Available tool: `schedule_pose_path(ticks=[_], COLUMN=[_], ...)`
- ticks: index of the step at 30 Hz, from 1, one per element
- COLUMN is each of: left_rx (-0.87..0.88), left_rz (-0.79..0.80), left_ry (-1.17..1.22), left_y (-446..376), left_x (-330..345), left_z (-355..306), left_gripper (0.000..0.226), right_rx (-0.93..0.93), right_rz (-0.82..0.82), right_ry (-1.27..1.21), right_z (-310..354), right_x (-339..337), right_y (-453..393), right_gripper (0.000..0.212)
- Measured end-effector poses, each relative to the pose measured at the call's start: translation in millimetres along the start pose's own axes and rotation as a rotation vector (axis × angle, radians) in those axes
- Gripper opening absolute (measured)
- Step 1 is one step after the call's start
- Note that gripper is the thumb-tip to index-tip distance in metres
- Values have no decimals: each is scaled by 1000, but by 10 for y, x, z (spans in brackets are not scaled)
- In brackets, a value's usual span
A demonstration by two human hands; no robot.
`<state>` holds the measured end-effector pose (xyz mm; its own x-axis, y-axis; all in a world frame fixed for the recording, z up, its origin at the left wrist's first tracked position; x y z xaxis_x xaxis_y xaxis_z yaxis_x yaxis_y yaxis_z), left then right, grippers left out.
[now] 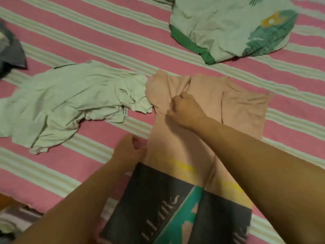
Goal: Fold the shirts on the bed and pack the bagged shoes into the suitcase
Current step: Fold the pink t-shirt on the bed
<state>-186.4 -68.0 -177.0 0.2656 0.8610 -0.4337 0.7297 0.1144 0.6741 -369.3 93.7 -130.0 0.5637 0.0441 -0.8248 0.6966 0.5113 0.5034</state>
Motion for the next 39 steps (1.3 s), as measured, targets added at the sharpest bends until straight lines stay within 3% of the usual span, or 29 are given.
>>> schedule_pose_path(ticks=[3,5,7,9,12,14,16,19,23,26,29,34,37,39], left_rx=[-10,-6,-5,-23,-50,-61,-81,-113,-125,-104,-91,-46,-78,-94], left_rz=[219,276,311,296,332,367,372,383,378,380,373,350,320,206], left_ry=[309,401,367,306,253,246,253,271,281,269,273,278,298,174], left_y=[-266,-368,-422,-429,-421,-444,-446,-422,-425,-419,-479,-496,-435,-328], left_x=[74,85,86,71,27,20,11,-22,-28,-17,12,14,-26,-17], left_z=[263,342,406,473,439,390,342,270,290,292,348,321,307,216], left_gripper=[40,39,40,40,35,34,37,48,66,49,32,24,23,22], right_rx=[-25,53,110,182,508,756,851,849,892,771,710,610,524,497], right_rz=[-29,-57,-139,-289,-501,-411,-281,-305,-288,-217,-142,93,120,84], right_ry=[0,34,-121,-380,-837,-1017,-1089,-1115,-793,-589,-476,-690,-824,-972], right_z=[623,785,714,426,-334,-724,-1061,-1019,-959,-977,-1151,-1224,-1221,-1233], right_x=[3,81,35,-71,47,401,793,652,266,58,-115,-442,-699,-823], right_y=[-532,-760,-751,-454,384,860,1048,1017,871,609,267,68,143,241], right_gripper=[64,62,51,39,27,41,58,64,70,91,84,32,52,36])
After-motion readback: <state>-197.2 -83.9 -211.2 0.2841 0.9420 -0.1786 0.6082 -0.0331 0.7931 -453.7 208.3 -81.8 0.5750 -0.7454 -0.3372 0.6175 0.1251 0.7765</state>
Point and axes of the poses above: each hand's wrist, its own y-axis away from the middle knuckle, its own x-axis out of the palm, z = x × y, the point moved 7 cm from there along -y, towards the middle knuckle, and after that the axes turned 15 degrees about z, right-handed, at the moved point
